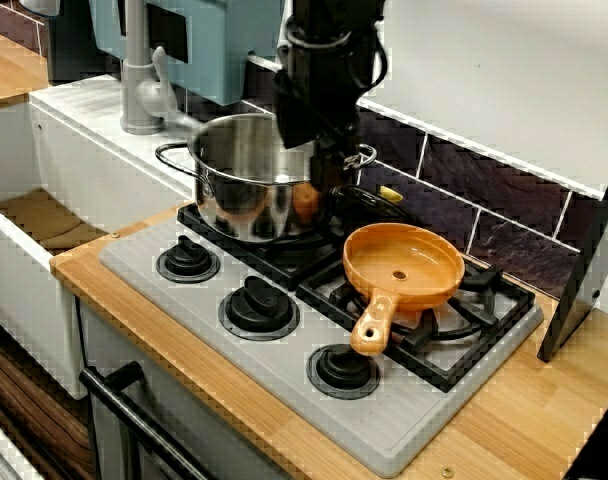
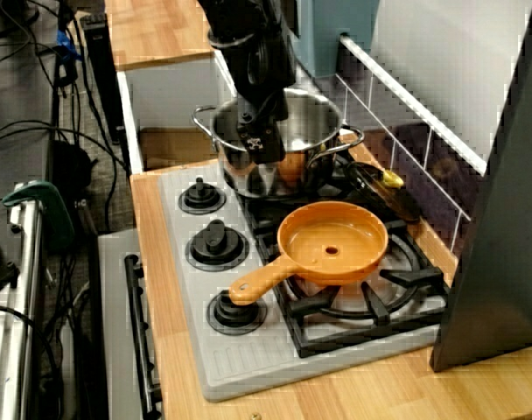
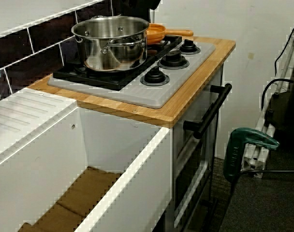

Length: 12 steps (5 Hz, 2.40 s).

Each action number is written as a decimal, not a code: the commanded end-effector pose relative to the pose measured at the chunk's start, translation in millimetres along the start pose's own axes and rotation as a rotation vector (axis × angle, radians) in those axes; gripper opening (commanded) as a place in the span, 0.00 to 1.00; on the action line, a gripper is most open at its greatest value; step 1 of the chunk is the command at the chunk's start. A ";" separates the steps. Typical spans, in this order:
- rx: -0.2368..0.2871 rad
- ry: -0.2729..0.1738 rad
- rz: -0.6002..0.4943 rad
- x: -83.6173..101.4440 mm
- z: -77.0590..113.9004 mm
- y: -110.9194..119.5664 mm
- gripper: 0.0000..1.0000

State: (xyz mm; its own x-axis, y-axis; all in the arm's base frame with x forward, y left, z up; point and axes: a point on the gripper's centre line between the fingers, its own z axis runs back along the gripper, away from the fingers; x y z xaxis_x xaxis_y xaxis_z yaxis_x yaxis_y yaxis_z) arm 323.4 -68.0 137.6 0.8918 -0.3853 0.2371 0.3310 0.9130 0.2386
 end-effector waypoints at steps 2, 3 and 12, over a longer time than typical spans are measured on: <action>0.076 -0.050 0.069 14.8 38.0 -29.8 1.00; 0.095 -0.036 0.135 18.0 35.6 -36.3 1.00; -0.027 0.164 0.706 16.7 -18.3 -34.8 1.00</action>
State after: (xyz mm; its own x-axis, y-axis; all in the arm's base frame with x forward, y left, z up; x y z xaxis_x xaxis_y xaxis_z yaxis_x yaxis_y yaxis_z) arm 335.0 -98.9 98.0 0.9357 0.3216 0.1452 -0.3352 0.9387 0.0807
